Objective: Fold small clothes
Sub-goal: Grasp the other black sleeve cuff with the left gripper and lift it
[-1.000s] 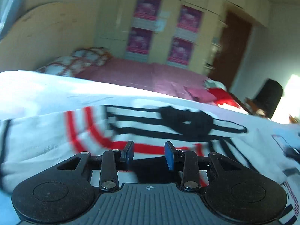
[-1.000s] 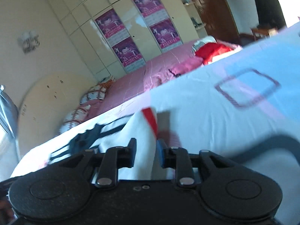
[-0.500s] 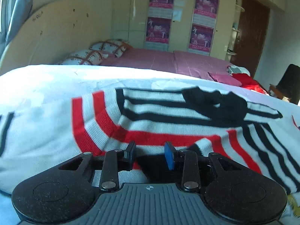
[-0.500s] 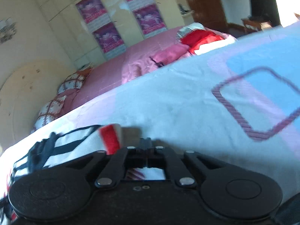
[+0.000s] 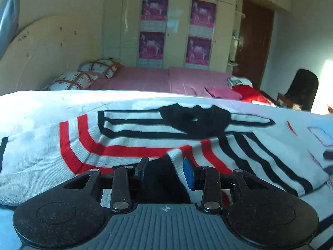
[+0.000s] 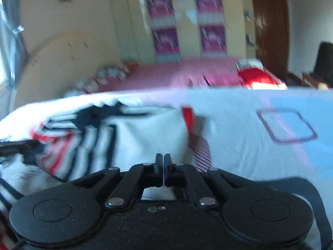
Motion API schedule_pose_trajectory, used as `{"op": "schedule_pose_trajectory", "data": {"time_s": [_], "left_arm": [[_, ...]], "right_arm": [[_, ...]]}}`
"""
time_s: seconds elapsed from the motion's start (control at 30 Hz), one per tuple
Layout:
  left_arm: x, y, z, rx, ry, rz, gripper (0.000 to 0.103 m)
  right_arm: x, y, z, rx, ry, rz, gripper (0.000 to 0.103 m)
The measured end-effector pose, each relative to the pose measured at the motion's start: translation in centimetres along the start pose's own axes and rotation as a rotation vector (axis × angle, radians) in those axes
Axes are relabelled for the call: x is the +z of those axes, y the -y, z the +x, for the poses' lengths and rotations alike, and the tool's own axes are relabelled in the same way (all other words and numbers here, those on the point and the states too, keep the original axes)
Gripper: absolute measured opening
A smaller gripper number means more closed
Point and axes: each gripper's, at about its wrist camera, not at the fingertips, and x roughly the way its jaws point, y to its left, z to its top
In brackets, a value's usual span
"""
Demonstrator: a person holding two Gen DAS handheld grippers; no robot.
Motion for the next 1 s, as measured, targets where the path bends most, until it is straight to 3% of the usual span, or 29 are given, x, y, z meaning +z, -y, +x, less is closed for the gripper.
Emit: {"op": "schedule_pose_trajectory", "data": {"time_s": [0.03,0.1,0.17,0.2,0.23,0.27,0.37,0.47,0.57,0.67,0.77,0.9,1.0], "left_arm": [[-0.4,0.0,1.0,0.006,-0.061,0.003,0.038],[-1.3,-0.1,1.6,0.005,-0.040,0.018,0.044],[-0.6,-0.3,0.8,0.010,-0.057,0.002,0.048],[-0.4,-0.6,-0.2,0.005,-0.037,-0.019,0.056],[-0.6,-1.1,-1.5,0.011,0.011,-0.035,0.083],[-0.9,-1.8,-3.1,0.032,0.054,-0.051,0.097],[-2.4,-5.9,-6.9,0.056,0.085,-0.145,0.096],[-4.7,-13.2,-10.1,0.104,0.081,-0.342,0.095],[-7.5,-21.5,-12.9,0.185,0.091,-0.559,0.076],[-9.6,-28.7,-14.7,0.251,0.130,-0.729,0.071],[-11.0,-34.5,-14.7,0.241,0.166,-0.923,0.071],[-11.5,-39.5,-13.3,0.207,0.199,-1.027,0.065],[-10.8,-41.1,-11.5,0.197,0.209,-1.027,0.063]], "right_arm": [[-0.4,-0.7,0.3,0.000,-0.018,-0.025,0.008],[-2.1,-1.4,3.2,-0.007,-0.153,-0.036,0.007],[-2.0,-2.2,2.6,-0.039,-0.142,-0.051,0.012],[-1.4,-2.5,1.8,-0.037,-0.134,-0.033,0.016],[-1.2,-2.6,0.8,-0.015,-0.089,-0.005,0.020],[-1.1,-2.7,-0.3,0.003,-0.054,0.019,0.021],[-1.6,-3.2,-2.2,-0.001,-0.056,0.062,0.021],[-2.5,-3.1,-3.5,-0.014,-0.078,0.117,0.021],[-3.6,-3.5,-4.2,-0.034,-0.096,0.154,0.021],[-4.2,-5.0,-4.3,-0.054,-0.116,0.153,0.021],[-4.0,-7.2,-4.6,-0.059,-0.116,0.146,0.021],[-2.9,-10.5,-4.9,-0.070,-0.085,0.142,0.021],[-2.0,-12.2,-5.2,-0.082,-0.053,0.143,0.021]]}}
